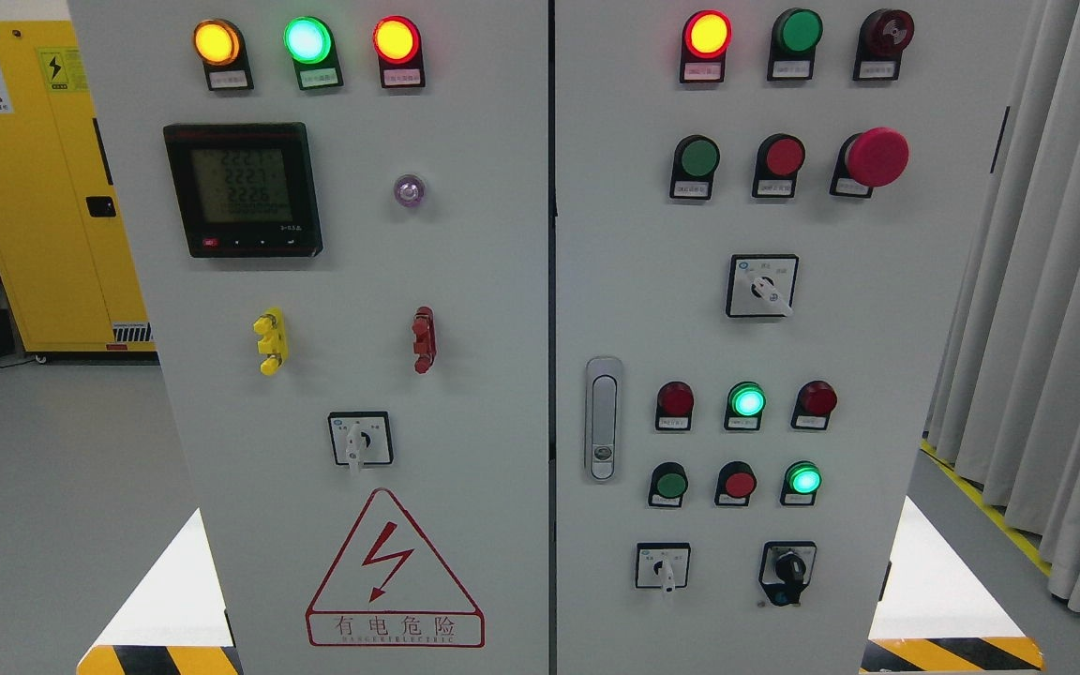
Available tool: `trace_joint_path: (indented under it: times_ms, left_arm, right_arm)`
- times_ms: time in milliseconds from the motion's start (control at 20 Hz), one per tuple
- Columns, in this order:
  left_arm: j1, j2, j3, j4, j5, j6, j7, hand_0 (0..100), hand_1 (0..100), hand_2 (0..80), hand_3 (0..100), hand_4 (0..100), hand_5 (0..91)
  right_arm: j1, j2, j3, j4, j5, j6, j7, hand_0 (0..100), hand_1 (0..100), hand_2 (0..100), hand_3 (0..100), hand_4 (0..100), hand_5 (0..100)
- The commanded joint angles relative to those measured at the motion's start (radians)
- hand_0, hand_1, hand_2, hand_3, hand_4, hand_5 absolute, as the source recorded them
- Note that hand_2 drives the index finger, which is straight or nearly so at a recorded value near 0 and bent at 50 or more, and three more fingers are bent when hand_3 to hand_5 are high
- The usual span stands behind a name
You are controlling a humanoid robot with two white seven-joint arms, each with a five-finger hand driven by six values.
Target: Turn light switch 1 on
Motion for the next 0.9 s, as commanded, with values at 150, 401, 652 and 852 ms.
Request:
trace_joint_path:
  times_ms: [150,401,652,852]
  left_arm:
    - [-0.083,-0.035,-0.027,-0.286,-0.005,0.005,0.005,8,60,54.0,84,84,80.1]
    - [-0.188,-0.048,-0.027,-0.322,-0.033,0.150,0.011,7,61,53.3,87,85,82.4]
    - [-0.293,-0.071,-0.030,-0.329,-0.051,0.254,0.078,7,63,55.2,88,86,83.6]
    - [-0.330,-0.079,-0.053,-0.331,-0.060,0.318,0.097,8,68,56.4,88,87,84.8]
  right_arm:
    - [0.000,0.000,0.000,0.000,0.000,0.001,0.001,0,50,4,0,0,0]
    - [0.000,0.000,0.000,0.000,0.000,0.001,0.001,0,50,4,0,0,0]
    - [0.000,0.000,0.000,0.000,0.000,0.001,0.001,0,50,4,0,0,0]
    - [0.000,0.000,0.000,0.000,0.000,0.001,-0.001,0,50,4,0,0,0]
